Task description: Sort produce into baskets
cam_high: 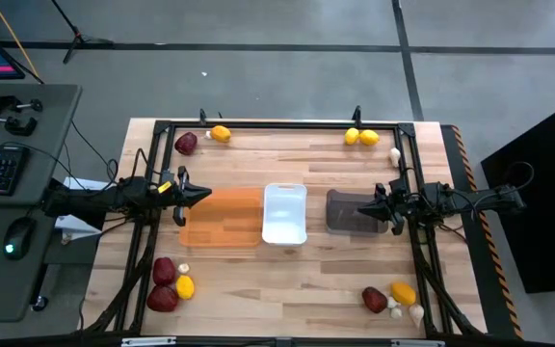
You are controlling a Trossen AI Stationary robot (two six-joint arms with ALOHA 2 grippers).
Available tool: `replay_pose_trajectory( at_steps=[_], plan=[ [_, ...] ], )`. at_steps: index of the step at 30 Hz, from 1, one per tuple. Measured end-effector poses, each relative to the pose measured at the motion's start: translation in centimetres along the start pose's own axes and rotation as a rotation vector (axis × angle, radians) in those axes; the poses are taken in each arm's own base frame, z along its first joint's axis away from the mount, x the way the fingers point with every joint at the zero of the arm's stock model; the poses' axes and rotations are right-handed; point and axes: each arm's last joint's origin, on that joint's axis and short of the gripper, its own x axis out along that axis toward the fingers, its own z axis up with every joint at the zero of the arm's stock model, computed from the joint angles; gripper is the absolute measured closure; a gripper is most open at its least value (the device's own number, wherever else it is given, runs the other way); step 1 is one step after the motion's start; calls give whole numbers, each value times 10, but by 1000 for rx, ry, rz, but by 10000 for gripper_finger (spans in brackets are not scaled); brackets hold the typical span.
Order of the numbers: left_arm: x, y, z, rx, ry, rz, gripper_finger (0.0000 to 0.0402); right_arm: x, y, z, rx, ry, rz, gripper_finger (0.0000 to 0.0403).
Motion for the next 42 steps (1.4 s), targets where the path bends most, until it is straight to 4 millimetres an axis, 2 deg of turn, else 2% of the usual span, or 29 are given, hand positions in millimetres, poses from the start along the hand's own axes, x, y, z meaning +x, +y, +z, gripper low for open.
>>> replay_pose_trajectory(
  at_steps=[13,16,23,26,28,30,31,33,37,38,40,42],
  plan=[
    [0,0,0,-2,-3,-1,401,0,0,0,0,0,0,402],
    [0,-1,5,-13,-48,-11,401,0,0,0,0,0,0,402],
    [-5,-6,29,-373,-286,-123,401,0,0,0,0,0,0,402],
    [-6,-8,38,-457,-340,-175,400,0,0,0,0,0,0,402],
    [-6,-12,47,-463,-292,-222,393,0,0,0,0,0,0,402],
    [-8,-19,66,-428,-227,-298,377,0,0,0,0,0,0,402],
    [-7,-24,76,-394,-164,-323,366,0,0,0,0,-1,0,402],
    [-4,-28,80,-318,65,-324,338,0,0,0,0,0,0,402],
    [-9,-45,126,-211,294,-467,270,0,0,0,0,0,-1,402],
    [-7,-50,132,-184,362,-509,253,0,0,0,0,3,-2,402],
    [3,-56,129,-93,525,-545,223,1,-1,-1,-1,12,-10,402],
    [14,-61,136,27,539,-537,201,1,-1,-2,-1,20,-13,402]
  ],
)
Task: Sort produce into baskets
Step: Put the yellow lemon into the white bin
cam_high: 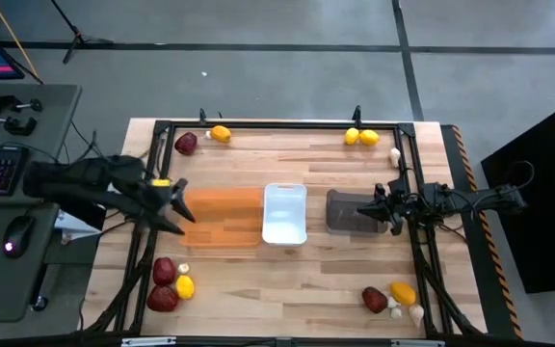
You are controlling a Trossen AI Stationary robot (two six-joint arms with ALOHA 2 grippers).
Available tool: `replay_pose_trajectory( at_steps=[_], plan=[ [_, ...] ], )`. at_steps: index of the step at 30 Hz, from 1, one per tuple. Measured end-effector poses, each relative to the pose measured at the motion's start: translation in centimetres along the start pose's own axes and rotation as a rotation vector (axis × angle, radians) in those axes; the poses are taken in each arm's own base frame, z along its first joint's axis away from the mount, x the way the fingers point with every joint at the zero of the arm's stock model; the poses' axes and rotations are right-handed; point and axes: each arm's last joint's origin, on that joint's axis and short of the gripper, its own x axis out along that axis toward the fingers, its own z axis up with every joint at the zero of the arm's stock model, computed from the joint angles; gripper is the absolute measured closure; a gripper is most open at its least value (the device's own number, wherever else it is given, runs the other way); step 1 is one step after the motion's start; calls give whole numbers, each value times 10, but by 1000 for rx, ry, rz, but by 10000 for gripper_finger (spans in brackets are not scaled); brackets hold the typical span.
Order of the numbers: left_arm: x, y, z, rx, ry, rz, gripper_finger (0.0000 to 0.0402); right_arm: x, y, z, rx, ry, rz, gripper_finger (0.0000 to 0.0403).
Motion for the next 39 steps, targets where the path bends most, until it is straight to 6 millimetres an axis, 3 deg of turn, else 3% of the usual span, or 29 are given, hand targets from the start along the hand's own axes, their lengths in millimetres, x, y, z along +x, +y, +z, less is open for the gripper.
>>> replay_pose_trajectory(
  at_steps=[4,9,13,17,23,32,39],
  plan=[
    [23,7,20,106,42,94,177,1,-1,-1,0,14,-9,402],
    [61,18,36,114,105,117,174,2,-1,-2,-1,26,-17,402],
    [90,25,36,107,201,106,174,2,-1,-2,-1,28,-19,402],
    [111,18,23,126,330,41,174,2,-2,-2,-1,30,-21,402],
    [131,-24,-23,301,707,-191,174,2,-2,-2,-1,31,-21,402],
    [159,-80,-83,521,998,-359,174,2,-2,-2,-1,31,-21,402],
    [177,-85,-110,596,1117,-308,174,2,-1,-2,-1,31,-21,402]
  ],
)
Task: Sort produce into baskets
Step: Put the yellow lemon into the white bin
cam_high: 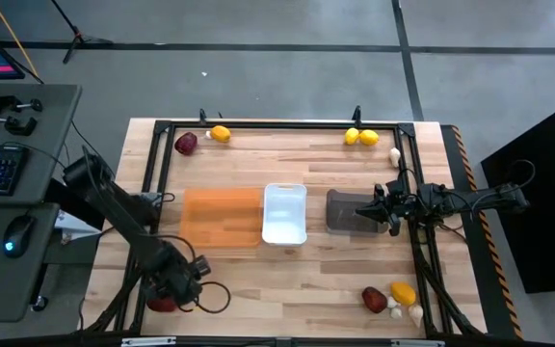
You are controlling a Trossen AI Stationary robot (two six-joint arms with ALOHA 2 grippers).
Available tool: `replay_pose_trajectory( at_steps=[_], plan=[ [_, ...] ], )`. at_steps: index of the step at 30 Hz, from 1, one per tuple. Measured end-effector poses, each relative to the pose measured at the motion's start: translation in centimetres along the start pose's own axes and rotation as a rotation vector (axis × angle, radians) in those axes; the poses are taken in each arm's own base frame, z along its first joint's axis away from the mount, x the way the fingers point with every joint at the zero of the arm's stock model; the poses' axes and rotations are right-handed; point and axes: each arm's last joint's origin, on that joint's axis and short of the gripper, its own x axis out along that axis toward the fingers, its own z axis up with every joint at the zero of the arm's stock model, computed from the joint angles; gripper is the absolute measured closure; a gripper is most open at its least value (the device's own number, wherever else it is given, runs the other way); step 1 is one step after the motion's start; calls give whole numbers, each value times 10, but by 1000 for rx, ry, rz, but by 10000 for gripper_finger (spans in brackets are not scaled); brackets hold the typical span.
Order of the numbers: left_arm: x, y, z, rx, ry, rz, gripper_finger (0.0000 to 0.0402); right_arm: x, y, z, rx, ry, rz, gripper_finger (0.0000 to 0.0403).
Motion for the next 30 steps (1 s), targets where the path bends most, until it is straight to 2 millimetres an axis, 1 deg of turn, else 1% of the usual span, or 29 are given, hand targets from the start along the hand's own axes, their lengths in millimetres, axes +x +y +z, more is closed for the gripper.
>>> replay_pose_trajectory(
  at_steps=[4,8,14,18,21,28,30],
  plan=[
    [9,4,0,-27,51,29,174,0,0,0,0,0,0,402],
    [17,6,0,-23,65,26,174,0,0,0,0,0,0,402],
    [32,6,-13,-23,91,9,174,0,0,0,0,0,0,402],
    [34,10,-13,-39,59,11,174,0,0,0,0,0,0,402],
    [36,15,-9,-40,1,33,174,0,0,0,0,0,0,402],
    [40,24,-16,-77,-14,19,174,0,0,0,0,0,0,402],
    [39,26,-16,-85,-27,18,180,0,0,0,0,0,0,402]
  ],
)
